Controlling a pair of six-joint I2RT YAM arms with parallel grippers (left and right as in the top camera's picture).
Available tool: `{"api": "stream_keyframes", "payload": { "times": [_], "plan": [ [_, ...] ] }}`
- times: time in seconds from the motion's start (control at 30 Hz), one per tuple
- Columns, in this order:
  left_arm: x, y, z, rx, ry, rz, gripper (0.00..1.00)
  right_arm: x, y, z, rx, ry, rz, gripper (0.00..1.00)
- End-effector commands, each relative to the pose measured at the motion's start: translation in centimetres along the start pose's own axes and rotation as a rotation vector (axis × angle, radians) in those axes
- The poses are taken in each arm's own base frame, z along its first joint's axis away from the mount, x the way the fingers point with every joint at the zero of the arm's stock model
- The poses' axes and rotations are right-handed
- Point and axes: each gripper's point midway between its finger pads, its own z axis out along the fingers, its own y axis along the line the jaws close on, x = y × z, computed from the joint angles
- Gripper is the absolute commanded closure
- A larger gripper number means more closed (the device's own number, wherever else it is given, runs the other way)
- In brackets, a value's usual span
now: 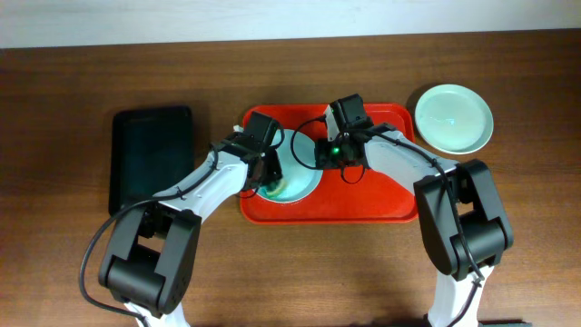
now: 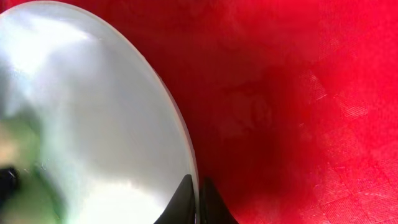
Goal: Clean dirty plates on tray and stack at the side
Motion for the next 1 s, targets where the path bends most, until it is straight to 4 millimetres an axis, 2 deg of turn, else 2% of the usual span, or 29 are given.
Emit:
{"api": "stream_keyframes", "payload": {
  "times": [0.0,0.07,0.17,0.27,0.3,0.33,0.4,0.43,0.5,0.57,0.63,0.7,0.83,0.93,0.97],
  "plan": [
    [-3.2,5.9,-0.5,-0.268,-0.128,0.02,1.0,1.3,-1.0,0.5,0.053,0.035,0.015,0.96],
    [-4.9,6.4,-1.8,-0.29,-0.148,0.001,1.0,1.4,-1.1,0.4,0.055,0.04,0.016,0.96],
    [-7.8,5.7,-4.0,-0.265,-0.188,-0.029,1.0,1.3,-1.3,0.4,0.066,0.036,0.013,0.96],
    [-10.7,3.8,-7.8,-0.212,-0.243,-0.045,1.0,0.7,-1.1,0.3,0.062,0.017,-0.042,0.96],
    [-12.2,3.4,-10.2,-0.192,-0.274,-0.061,1.0,0.1,-0.8,0.1,0.058,0.004,-0.064,0.96],
    [-13.2,3.8,-11.9,-0.182,-0.292,-0.082,1.0,-0.7,-0.4,-0.5,0.053,-0.016,-0.098,0.96],
    [-13.8,4.9,-12.8,-0.179,-0.297,-0.111,1.0,-1.7,0.0,-1.3,0.056,-0.041,-0.139,0.96],
    [-13.9,6.1,-12.9,-0.187,-0.284,-0.135,1.0,-2.3,-0.1,-2.0,0.082,-0.059,-0.149,0.96],
    [-13.7,9.0,-12.5,-0.213,-0.24,-0.188,1.0,-3.5,-0.6,-3.8,0.16,-0.087,-0.183,0.96],
    [-13.2,12.3,-11.2,-0.199,-0.171,-0.267,1.0,-4.9,-0.8,-6.2,0.27,-0.12,-0.232,0.96],
    [-12.3,16.0,-9.2,-0.194,-0.101,-0.357,1.0,-6.4,-0.2,-9.2,0.384,-0.166,-0.311,0.96],
    [-10.8,18.4,-6.6,-0.179,-0.033,-0.42,1.0,-7.8,0.7,-12.0,0.515,-0.225,-0.38,0.96],
    [-8.7,20.5,-2.7,-0.18,0.056,-0.473,1.0,-9.5,3.0,-16.4,0.777,-0.332,-0.509,0.96],
    [-8.7,21.3,-1.6,-0.195,0.063,-0.484,1.0,-10.0,4.6,-19.8,1.029,-0.392,-0.608,0.96],
    [-8.7,21.5,-1.3,-0.198,0.062,-0.488,1.0,-10.0,6.0,-21.0,1.127,-0.406,-0.677,0.96]
  ]
}}
